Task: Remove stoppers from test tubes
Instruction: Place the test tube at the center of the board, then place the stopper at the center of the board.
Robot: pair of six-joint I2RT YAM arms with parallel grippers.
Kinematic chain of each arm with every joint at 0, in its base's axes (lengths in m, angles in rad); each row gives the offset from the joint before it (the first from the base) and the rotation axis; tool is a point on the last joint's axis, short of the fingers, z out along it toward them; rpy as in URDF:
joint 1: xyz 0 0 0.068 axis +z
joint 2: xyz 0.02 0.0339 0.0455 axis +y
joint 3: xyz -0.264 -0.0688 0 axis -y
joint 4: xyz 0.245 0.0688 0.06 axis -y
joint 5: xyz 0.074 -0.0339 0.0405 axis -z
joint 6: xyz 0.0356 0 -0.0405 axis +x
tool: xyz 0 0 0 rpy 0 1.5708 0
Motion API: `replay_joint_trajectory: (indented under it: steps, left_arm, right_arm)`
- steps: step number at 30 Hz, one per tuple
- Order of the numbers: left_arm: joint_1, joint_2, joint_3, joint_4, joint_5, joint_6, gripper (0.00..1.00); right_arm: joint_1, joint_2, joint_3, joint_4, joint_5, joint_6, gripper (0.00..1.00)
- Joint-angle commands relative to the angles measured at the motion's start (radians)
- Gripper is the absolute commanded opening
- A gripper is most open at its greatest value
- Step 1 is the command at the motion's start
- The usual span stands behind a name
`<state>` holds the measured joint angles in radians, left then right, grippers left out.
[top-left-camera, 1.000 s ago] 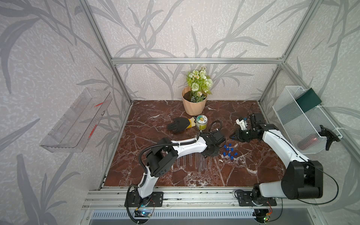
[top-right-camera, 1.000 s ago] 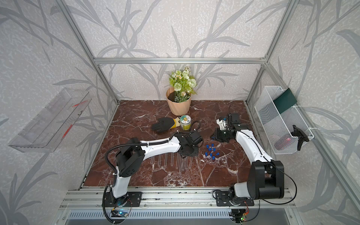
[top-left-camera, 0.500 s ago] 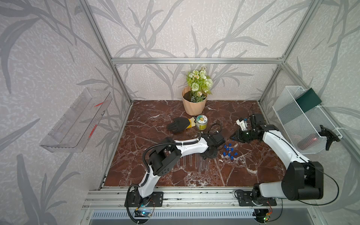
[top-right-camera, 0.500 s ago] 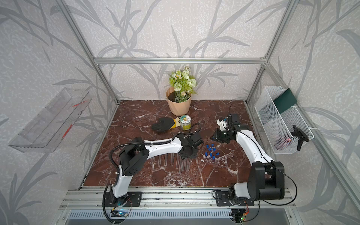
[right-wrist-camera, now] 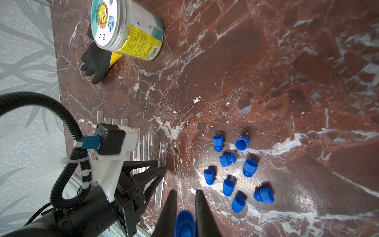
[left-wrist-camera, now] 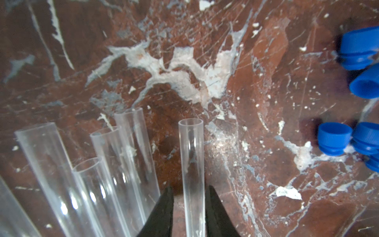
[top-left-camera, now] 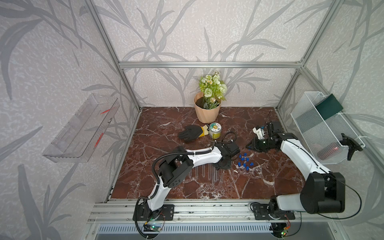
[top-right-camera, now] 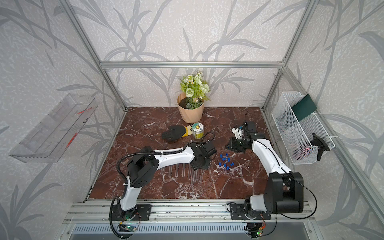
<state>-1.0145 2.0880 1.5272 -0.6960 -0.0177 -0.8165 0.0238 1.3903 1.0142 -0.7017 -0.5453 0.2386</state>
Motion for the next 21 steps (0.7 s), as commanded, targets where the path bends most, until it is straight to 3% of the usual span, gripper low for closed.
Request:
replay_joint_trajectory:
  steps: [1, 8, 21]
  left_arm:
    - [-0.002, -0.052, 0.040, -0.058, -0.048, 0.026, 0.29]
    - [-0.002, -0.129, 0.024, -0.051, -0.060, 0.050, 0.29]
    - [-0.002, -0.336, -0.166, 0.034, -0.101, 0.068, 0.31]
  right_arm:
    - [-0.005, -0.013, -0.012, -0.008, 0.024, -0.001, 0.05]
    - [-0.007, 0.045, -0.001, -0.030, 0.085, -0.035, 0.05]
    - [-0.008, 0.258, 0.053, -0.043, 0.245, -0.108, 0.05]
